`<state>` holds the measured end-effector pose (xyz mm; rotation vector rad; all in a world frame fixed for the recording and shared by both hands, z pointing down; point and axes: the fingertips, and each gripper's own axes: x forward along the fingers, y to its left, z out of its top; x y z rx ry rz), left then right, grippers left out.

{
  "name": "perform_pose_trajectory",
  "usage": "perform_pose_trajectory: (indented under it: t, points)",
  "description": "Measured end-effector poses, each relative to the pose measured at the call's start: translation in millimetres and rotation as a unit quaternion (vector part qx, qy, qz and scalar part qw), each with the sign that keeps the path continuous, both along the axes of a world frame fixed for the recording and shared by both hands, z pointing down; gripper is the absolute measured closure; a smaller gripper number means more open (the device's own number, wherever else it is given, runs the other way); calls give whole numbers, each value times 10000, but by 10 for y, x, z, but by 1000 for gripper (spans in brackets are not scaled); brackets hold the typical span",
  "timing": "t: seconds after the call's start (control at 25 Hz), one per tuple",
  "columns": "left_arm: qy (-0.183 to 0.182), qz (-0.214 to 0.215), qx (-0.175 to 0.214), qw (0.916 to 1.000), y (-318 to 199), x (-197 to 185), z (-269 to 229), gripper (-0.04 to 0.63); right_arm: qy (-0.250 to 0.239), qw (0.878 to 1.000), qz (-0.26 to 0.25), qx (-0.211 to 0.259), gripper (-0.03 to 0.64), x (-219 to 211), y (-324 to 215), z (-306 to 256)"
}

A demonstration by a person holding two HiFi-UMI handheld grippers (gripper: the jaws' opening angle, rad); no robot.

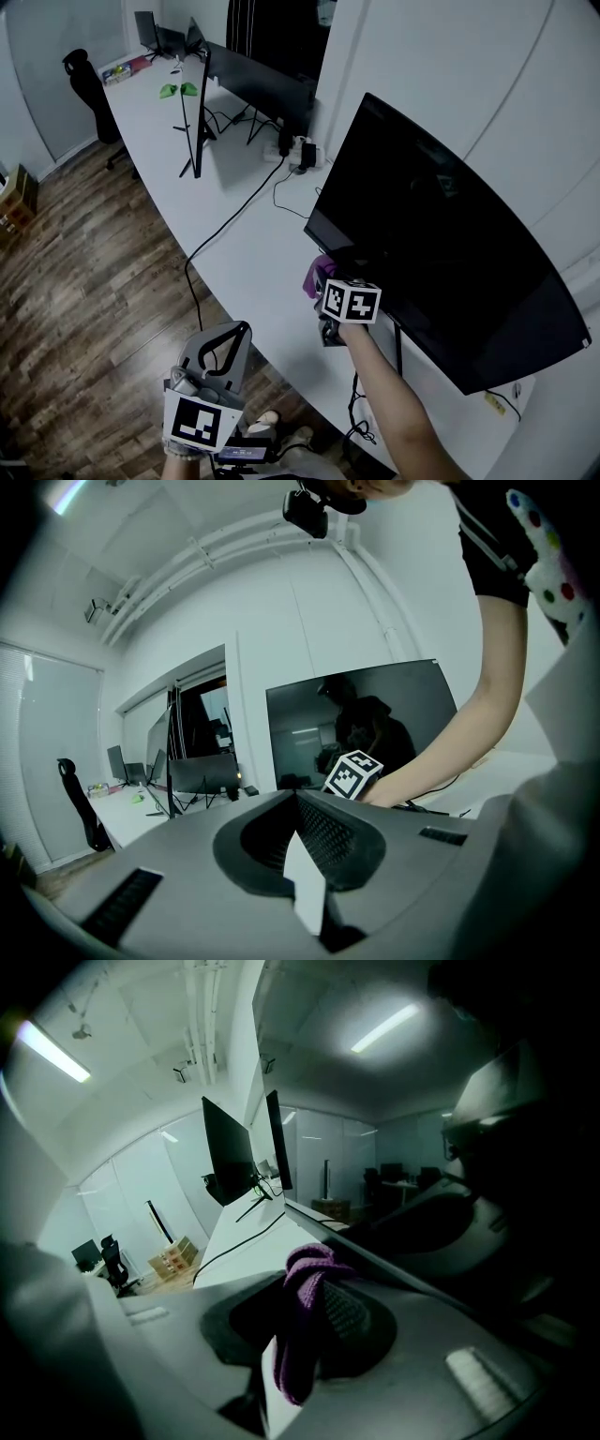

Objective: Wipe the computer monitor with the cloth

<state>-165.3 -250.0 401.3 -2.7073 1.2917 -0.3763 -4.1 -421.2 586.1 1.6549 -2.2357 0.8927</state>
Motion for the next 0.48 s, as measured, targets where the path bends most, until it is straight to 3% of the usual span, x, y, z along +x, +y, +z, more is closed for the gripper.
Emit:
perform_pose_trajectory:
  t: [0.48]
  points:
    - [-14, -104, -65, 9999, -133, -108, 99, 589, 175, 9996, -209, -78, 531, -336, -377, -7]
